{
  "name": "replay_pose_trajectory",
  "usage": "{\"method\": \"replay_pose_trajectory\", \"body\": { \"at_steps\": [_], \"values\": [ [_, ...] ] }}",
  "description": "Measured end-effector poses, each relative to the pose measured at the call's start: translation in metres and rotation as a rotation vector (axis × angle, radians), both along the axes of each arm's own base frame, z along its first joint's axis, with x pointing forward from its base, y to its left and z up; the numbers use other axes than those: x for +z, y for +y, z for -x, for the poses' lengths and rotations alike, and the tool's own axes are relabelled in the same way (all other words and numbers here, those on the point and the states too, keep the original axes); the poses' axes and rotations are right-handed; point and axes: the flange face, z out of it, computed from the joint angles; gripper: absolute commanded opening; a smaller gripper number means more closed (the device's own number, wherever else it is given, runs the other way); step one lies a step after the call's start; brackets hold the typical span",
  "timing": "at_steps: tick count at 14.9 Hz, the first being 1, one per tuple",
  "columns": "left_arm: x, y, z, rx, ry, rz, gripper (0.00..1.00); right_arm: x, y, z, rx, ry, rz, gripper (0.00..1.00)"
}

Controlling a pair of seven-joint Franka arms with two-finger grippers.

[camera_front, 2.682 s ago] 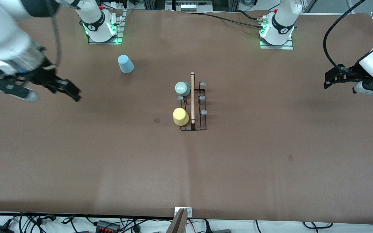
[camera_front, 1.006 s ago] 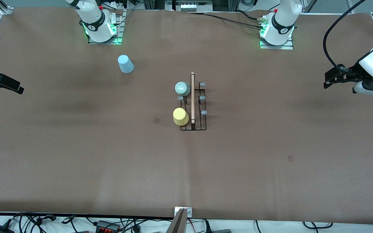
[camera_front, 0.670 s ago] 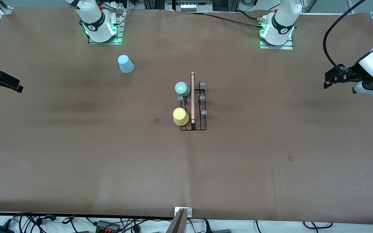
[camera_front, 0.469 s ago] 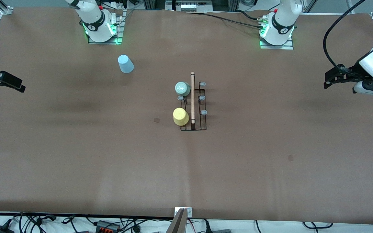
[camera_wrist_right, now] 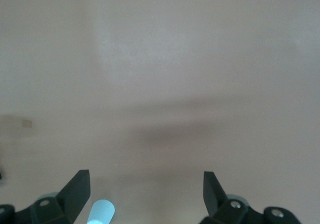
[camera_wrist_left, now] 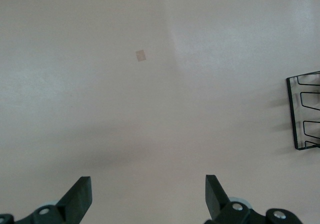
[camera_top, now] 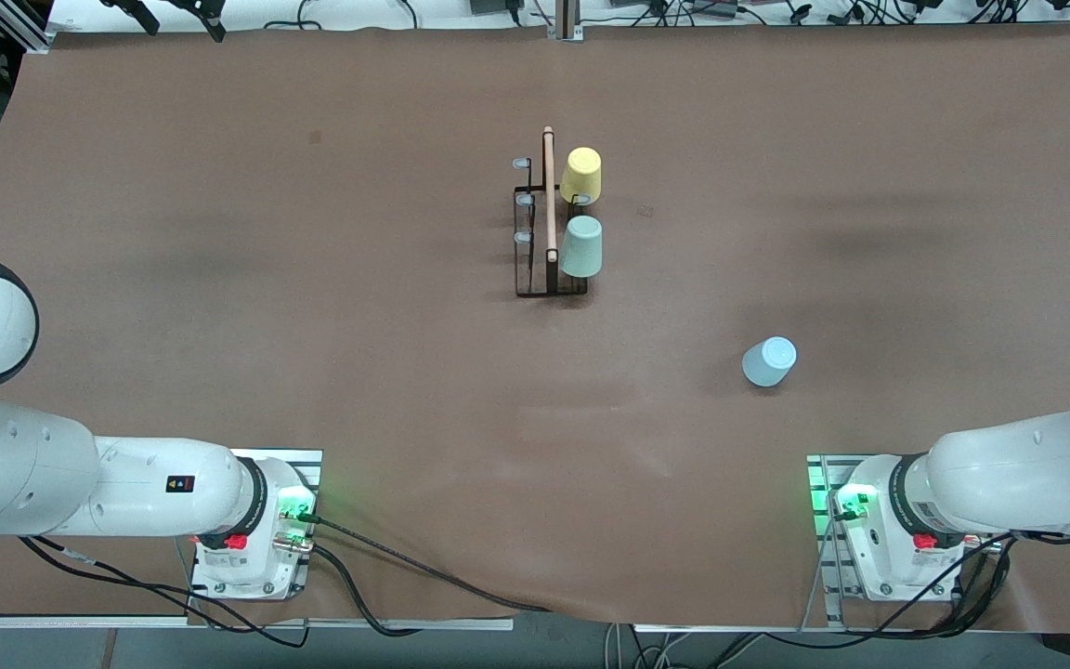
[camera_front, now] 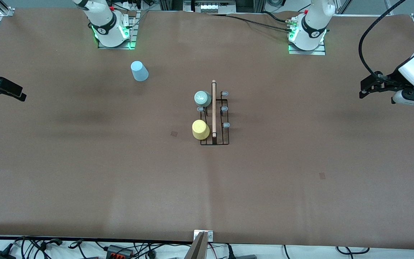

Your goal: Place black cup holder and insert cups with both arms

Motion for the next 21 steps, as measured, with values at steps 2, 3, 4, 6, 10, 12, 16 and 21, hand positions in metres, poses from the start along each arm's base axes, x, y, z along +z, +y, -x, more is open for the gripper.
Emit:
{"method": "replay_pose_trajectory", "body": {
  "at_steps": [2, 3, 4, 6, 10, 12, 16, 21],
  "values": [
    [0.000, 0.000, 0.000, 0.000, 0.000, 0.000, 1.00, 0.002, 0.002, 0.003, 0.003, 0.010, -0.001, 1.00],
    [0.000, 0.000, 0.000, 0.000, 0.000, 0.000, 1.00, 0.002, 0.004, 0.004, 0.007, 0.012, -0.002, 1.00],
    [0.000, 0.000, 0.000, 0.000, 0.000, 0.000, 1.00, 0.002, 0.007, 0.003, 0.012, 0.012, -0.002, 1.00],
    [0.000, 0.000, 0.000, 0.000, 0.000, 0.000, 1.00, 0.002, 0.014, 0.003, 0.023, 0.011, -0.011, 1.00],
    [0.000, 0.000, 0.000, 0.000, 0.000, 0.000, 1.00, 0.002, 0.020, 0.002, 0.027, 0.007, -0.048, 1.00],
    [0.000, 0.000, 0.000, 0.000, 0.000, 0.000, 1.00, 0.002, 0.019, 0.002, 0.026, 0.007, -0.045, 1.00],
    [0.000, 0.000, 0.000, 0.000, 0.000, 0.000, 1.00, 0.002, 0.019, 0.002, 0.025, 0.007, -0.040, 1.00],
    [0.000, 0.000, 0.000, 0.000, 0.000, 0.000, 1.00, 0.001, 0.017, 0.002, 0.023, 0.009, -0.038, 1.00]
  ]
}}
